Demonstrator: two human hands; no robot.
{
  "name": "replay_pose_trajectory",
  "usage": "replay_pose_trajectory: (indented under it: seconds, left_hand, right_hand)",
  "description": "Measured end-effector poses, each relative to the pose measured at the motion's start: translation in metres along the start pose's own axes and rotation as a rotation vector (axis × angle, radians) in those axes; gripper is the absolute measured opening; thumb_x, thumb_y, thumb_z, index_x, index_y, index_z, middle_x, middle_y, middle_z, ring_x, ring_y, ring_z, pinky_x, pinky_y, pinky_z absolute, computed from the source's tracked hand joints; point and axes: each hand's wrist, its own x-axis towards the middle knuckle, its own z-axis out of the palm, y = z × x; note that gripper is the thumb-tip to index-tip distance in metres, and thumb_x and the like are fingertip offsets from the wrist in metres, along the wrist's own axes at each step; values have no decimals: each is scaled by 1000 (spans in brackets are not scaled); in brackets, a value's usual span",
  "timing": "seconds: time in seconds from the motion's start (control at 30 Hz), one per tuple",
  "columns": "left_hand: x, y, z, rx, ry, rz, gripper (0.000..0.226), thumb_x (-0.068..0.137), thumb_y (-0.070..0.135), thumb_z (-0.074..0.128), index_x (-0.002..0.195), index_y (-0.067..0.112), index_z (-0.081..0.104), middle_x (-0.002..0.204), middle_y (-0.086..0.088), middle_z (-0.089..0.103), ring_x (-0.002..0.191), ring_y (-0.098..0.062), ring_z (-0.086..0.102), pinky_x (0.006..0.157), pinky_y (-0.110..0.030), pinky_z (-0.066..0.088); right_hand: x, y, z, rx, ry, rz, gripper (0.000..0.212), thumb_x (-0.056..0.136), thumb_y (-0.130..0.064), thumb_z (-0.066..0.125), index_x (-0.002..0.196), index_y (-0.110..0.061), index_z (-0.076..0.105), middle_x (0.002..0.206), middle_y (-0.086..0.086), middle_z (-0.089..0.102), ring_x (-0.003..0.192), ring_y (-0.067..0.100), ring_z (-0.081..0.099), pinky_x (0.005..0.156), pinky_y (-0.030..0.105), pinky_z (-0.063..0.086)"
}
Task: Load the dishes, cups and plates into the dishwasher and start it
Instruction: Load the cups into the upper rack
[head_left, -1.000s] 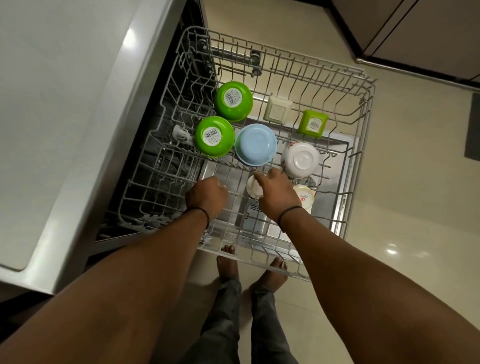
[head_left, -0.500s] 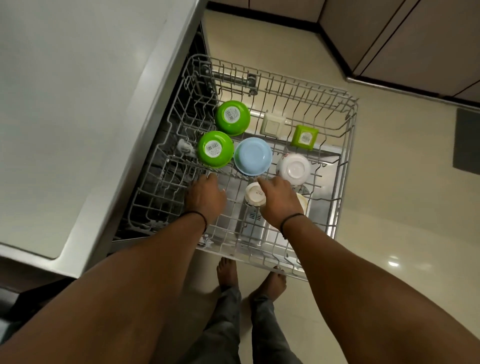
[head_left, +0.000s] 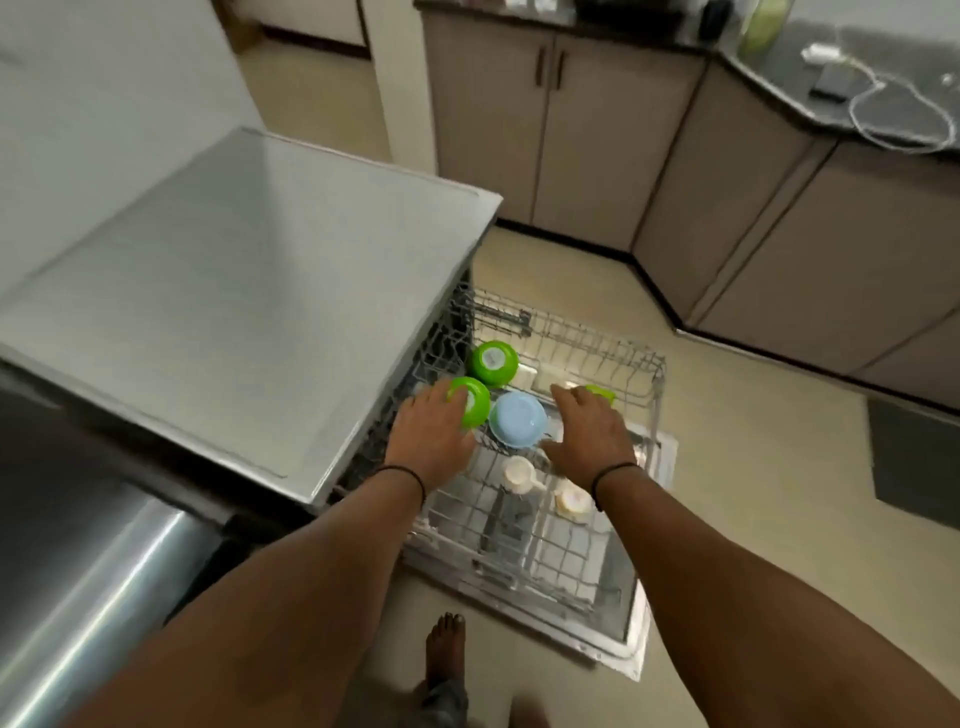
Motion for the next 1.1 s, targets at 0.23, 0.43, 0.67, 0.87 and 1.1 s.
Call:
replay_pose_trajectory:
  seconds: [0.23,0.43,0.67,0.87,1.1]
  left_hand:
    - [-86,-53,-115,101,333,-287,59,92,43,48,144,18,34,150,-9,34,129,-29,40,104,-41,33]
    - [-233,-142,-169,86,474,-704,45,87,39,53,126,17,50,124,-6,51,114,-30,51,96,-40,40]
    - [-405,-222,-174,148,590,-1078,45,88,38,58,125,14,50,121,-10,55,111,-30,52,94,-41,41]
    - [-524,-279,-170,81,645,-1319,35,90,35,61,117,13,56,110,-12,62,99,-28,59,81,-36,47]
    - [-582,-284,-129,-373,476,-1221,77,72,79,54,123,20,53,110,-1,57,90,-16,53,79,-34,47]
  right_hand:
    - [-7,-106,-62,-31,135,-376,75,83,-45,68,144,-11,42,139,14,49,125,34,45,104,42,39]
    - [-37,-249,-56,14,109,-715,69,90,-48,58,147,-16,35,142,8,46,127,30,42,104,41,38]
    - [-113,-419,-17,65,11,-1077,70,85,-47,65,143,-15,43,138,10,52,124,30,47,104,40,39]
    - [-184,-538,28,100,-173,-1273,55,85,-55,63,127,-22,54,120,3,59,111,19,53,95,35,47]
    - [-216,-574,58,-64,-612,-1313,78,65,-73,70,127,-33,48,116,-8,56,102,14,55,91,35,48]
